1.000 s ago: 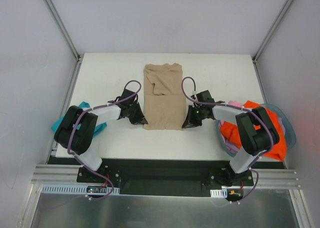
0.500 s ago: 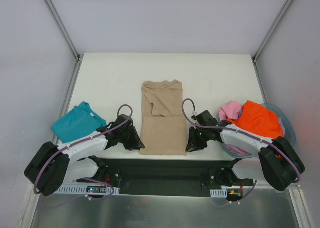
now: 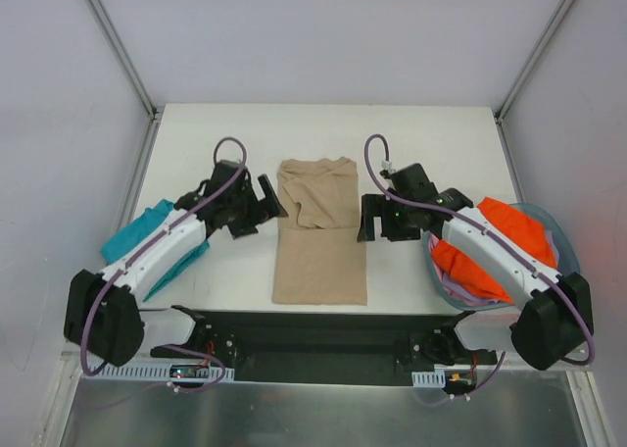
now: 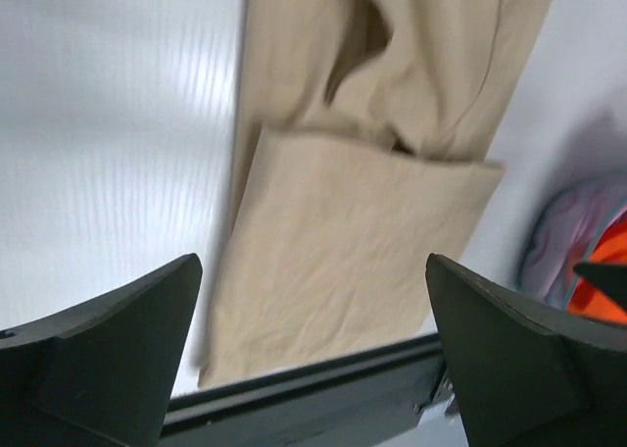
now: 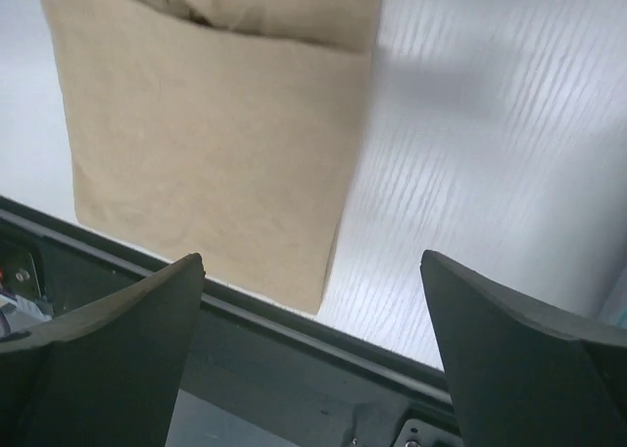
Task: Fold and stack the t-shirts
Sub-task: Fold the folded rectangular tshirt in 1/3 of the way
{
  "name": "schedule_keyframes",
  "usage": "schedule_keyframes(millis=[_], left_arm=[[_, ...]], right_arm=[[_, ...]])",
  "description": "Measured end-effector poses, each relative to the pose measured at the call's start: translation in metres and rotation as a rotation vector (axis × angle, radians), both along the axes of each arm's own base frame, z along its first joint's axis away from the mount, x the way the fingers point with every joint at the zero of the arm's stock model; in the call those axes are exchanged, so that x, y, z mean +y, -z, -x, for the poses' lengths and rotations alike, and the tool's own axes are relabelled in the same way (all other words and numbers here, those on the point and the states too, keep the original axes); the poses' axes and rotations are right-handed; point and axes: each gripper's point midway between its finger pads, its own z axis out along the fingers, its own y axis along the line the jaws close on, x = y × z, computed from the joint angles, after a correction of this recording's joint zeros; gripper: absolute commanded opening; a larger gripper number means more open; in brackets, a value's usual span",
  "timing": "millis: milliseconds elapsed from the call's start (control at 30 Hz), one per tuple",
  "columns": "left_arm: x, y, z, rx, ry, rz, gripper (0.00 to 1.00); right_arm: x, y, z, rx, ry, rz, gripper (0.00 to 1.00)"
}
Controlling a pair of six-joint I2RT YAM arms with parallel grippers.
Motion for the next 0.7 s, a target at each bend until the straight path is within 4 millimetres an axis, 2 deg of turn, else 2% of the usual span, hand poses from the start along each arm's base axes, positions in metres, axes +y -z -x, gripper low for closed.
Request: schedule_keyframes(millis=[67, 133, 200, 300, 333, 400, 500, 700], left_arm=[[0.005, -0.014, -0.039, -0.045, -0.018, -0.029, 0.99], [0.005, -0.019, -0.078, -0.068, -0.012, -0.051, 0.85], [0.004, -0.015, -0.105, -0.054, 0.001, -0.061, 0.65], [-0.001, 0.006, -0.146, -0.021, 0.028, -0.053, 0.50], [-0.001, 0.014, -0.152, -0.005, 0.034, -0.052, 0.44], [-0.001, 0.033, -0.159, 0.041, 0.045, -0.049, 0.39], [-0.002, 0.049, -0.164, 0.086, 0.063, -0.041, 0.39], [-0.013, 0.054, -0.176, 0.096, 0.092, -0.009, 0.33]], right_arm=[[0.000, -0.005, -0.017, -0.010, 0.006, 0.008, 0.97], [0.000, -0.006, -0.033, -0.014, 0.010, 0.018, 0.97], [-0.001, -0.005, -0.043, -0.013, 0.010, 0.024, 0.97], [-0.003, -0.004, -0.053, -0.009, 0.005, 0.027, 0.97], [-0.005, -0.002, -0.055, -0.007, 0.005, 0.029, 0.97], [-0.010, 0.001, -0.057, 0.002, 0.009, 0.034, 0.97], [-0.016, 0.006, -0.061, 0.019, 0.020, 0.037, 0.97], [-0.022, 0.014, -0.064, 0.054, 0.033, 0.038, 0.97]])
